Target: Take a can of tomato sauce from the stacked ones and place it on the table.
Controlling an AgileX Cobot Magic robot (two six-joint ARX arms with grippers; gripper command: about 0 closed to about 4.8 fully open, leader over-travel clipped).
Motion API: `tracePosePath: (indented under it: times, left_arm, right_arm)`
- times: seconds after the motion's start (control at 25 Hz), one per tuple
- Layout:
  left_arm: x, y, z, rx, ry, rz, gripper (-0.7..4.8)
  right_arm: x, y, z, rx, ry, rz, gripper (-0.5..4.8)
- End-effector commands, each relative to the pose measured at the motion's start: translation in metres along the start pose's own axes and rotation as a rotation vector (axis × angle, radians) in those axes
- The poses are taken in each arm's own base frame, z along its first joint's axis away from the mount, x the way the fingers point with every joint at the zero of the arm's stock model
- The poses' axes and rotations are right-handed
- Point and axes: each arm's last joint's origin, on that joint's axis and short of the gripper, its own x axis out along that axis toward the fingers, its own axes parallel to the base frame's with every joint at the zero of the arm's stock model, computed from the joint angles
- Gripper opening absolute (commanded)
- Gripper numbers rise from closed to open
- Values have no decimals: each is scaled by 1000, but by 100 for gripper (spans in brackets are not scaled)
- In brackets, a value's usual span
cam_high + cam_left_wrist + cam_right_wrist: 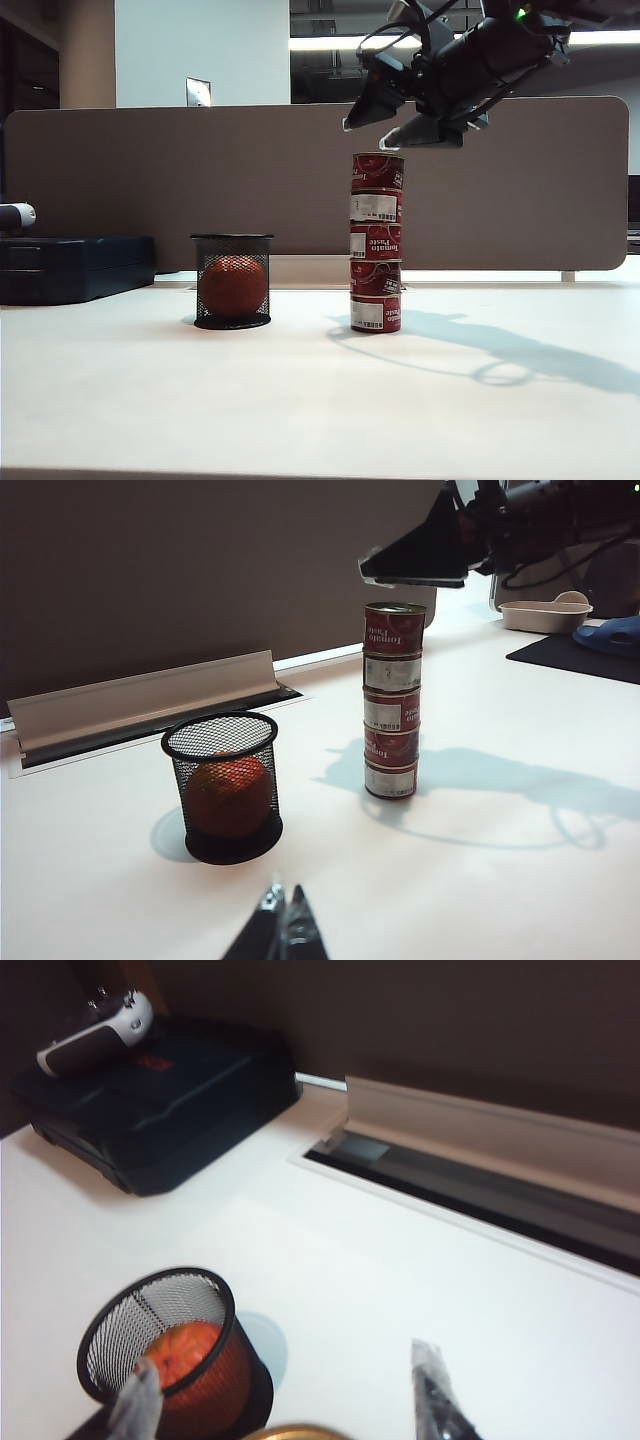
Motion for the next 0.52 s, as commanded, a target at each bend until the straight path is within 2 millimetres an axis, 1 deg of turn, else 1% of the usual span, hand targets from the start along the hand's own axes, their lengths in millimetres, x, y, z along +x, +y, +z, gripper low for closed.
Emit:
tracePosePath:
  times: [0.04, 0.08, 0.16, 0.2, 0.52]
  left_arm:
    - [0, 0, 2, 3, -9, 2, -5]
    - [0, 0, 2, 3, -9, 2, -5]
    - [0, 0, 2, 3, -9, 2, -5]
    - [0, 0, 2, 3, -9, 2, -5]
    - [0, 0, 2, 3, -9, 2, -5]
  right_arm:
    - [-1, 1, 0, 6, 18, 1, 328]
    - [-1, 1, 0, 7, 20, 1, 340]
    - [-1, 1, 0, 7, 20, -2, 382]
    - [-1, 1, -1, 8, 23, -2, 388]
    - [2, -1, -8, 26, 78, -8, 392]
